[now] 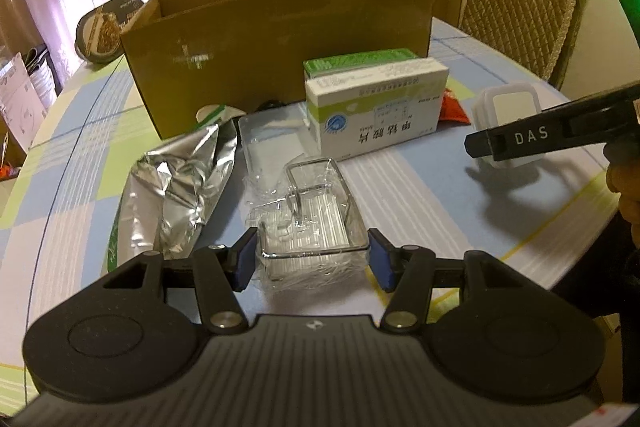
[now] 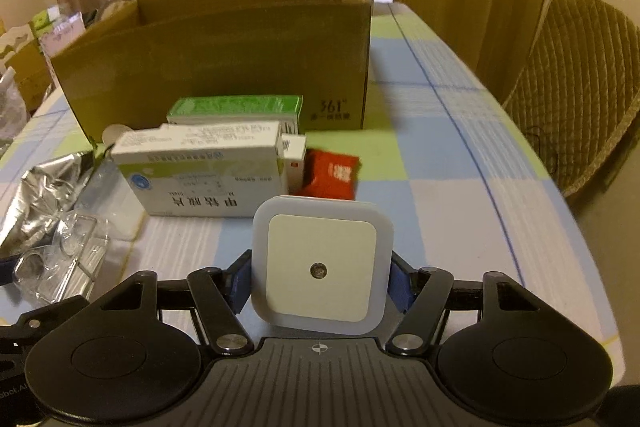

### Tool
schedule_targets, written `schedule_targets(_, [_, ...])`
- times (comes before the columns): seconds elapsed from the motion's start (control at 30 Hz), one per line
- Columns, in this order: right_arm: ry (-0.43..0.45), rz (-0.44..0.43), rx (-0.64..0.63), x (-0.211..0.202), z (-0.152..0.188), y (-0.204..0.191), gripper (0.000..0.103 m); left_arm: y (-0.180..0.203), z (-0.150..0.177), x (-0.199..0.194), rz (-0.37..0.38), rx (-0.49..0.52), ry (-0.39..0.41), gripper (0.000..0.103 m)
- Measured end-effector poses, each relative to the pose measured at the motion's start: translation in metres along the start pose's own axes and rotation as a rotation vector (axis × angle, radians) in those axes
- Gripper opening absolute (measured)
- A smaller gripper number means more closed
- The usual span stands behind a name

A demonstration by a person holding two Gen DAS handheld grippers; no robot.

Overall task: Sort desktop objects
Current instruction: 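Carry the tray and night light into the cardboard box and release both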

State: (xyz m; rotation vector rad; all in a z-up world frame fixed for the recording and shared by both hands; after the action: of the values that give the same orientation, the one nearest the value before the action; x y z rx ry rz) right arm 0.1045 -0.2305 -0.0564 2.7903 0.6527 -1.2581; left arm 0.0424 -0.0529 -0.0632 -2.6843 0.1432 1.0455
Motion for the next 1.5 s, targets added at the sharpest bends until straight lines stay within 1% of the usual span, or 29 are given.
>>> schedule_targets(0.23, [0.056,-0.022,-0.026,-0.022,-0.015,-0.007,0.063,-0.006,-0.012,-0.020,-0.003,-0.019,0.047,0.052])
schedule_targets(0.43, [0.133,-0.053,-0.065,-0.040,-0.045,-0.015,0.063,-0.017,-0.041,-0.032,-0.007,-0.048,0.102,0.052])
schedule_targets(0.53, [0.176,-0.075,-0.097,-0.046,-0.068,-0.021,0.063,-0.025,-0.062,-0.036,-0.011,-0.058,0.142,0.052])
schedule_targets(0.67, [0.214,-0.112,-0.159,-0.041,-0.107,-0.027,0.063,-0.034,-0.096,-0.033,-0.040,-0.034,0.208,0.052])
schedule_targets(0.87, [0.249,-0.140,-0.251,-0.016,-0.174,-0.036,0.063,-0.058,-0.155,-0.007,-0.063,-0.049,0.262,0.052])
schedule_targets(0.97, [0.215,-0.148,-0.273,0.012,-0.201,-0.037,0.063,-0.068,-0.181,0.013,-0.074,-0.048,0.273,0.052])
schedule_targets(1.1, [0.138,-0.158,-0.263,0.048,-0.220,-0.033,0.063,-0.079,-0.202,0.042,-0.069,-0.063,0.251,0.052])
schedule_targets(1.33, [0.021,-0.164,-0.237,0.096,-0.226,-0.029,0.063,-0.089,-0.215,0.090,-0.033,-0.095,0.158,0.052])
schedule_targets(1.5, [-0.025,-0.163,-0.229,0.116,-0.220,-0.024,0.063,-0.084,-0.212,0.117,-0.033,-0.065,0.102,0.052])
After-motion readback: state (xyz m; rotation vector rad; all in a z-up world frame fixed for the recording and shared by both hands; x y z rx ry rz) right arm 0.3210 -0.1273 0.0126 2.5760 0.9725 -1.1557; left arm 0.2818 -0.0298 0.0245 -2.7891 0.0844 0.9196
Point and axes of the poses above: each gripper's, at about its wrist camera, not at the fingertips, and x roughly the way its jaws point, y to its right, z to its underside, the point moved 2 cm from there along x, roughly the way its jaws point, and after that the axes turned 11 degrees about -z, right-handed, at the moved point
